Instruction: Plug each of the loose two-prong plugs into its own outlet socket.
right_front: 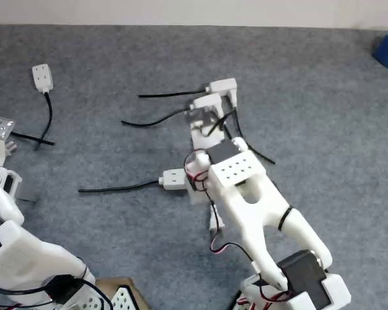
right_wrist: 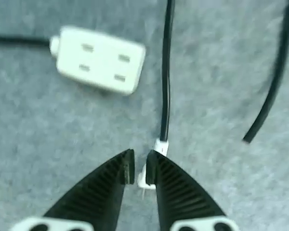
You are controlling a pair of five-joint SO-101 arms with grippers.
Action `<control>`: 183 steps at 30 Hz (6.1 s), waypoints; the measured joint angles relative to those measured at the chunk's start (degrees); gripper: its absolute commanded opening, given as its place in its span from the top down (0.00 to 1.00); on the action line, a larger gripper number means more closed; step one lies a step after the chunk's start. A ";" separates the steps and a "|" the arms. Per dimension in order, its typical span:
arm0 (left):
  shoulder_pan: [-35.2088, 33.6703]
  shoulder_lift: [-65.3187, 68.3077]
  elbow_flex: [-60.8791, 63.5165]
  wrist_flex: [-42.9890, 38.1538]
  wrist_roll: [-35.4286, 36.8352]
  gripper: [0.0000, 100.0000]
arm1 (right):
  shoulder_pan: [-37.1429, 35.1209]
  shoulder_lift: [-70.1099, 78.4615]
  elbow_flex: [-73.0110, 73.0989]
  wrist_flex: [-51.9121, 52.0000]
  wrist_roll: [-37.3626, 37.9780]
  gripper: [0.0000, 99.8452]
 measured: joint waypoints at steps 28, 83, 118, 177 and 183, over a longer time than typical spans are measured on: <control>-0.97 -0.35 1.14 -3.34 -0.09 0.70 | 1.32 0.09 12.04 -8.53 2.99 0.84; 11.08 -21.01 1.14 1.32 3.34 0.70 | 4.22 14.07 -45.45 20.66 0.79 0.99; 58.46 -80.44 40.18 8.35 23.47 0.70 | 3.34 6.51 -14.86 -17.93 -19.96 0.99; 59.60 -100.13 65.32 -16.00 31.56 0.70 | -4.66 -9.05 -15.38 4.75 -14.95 0.99; 57.93 -100.13 65.32 -16.18 31.65 0.70 | -4.92 -9.05 -16.53 5.89 -13.80 0.99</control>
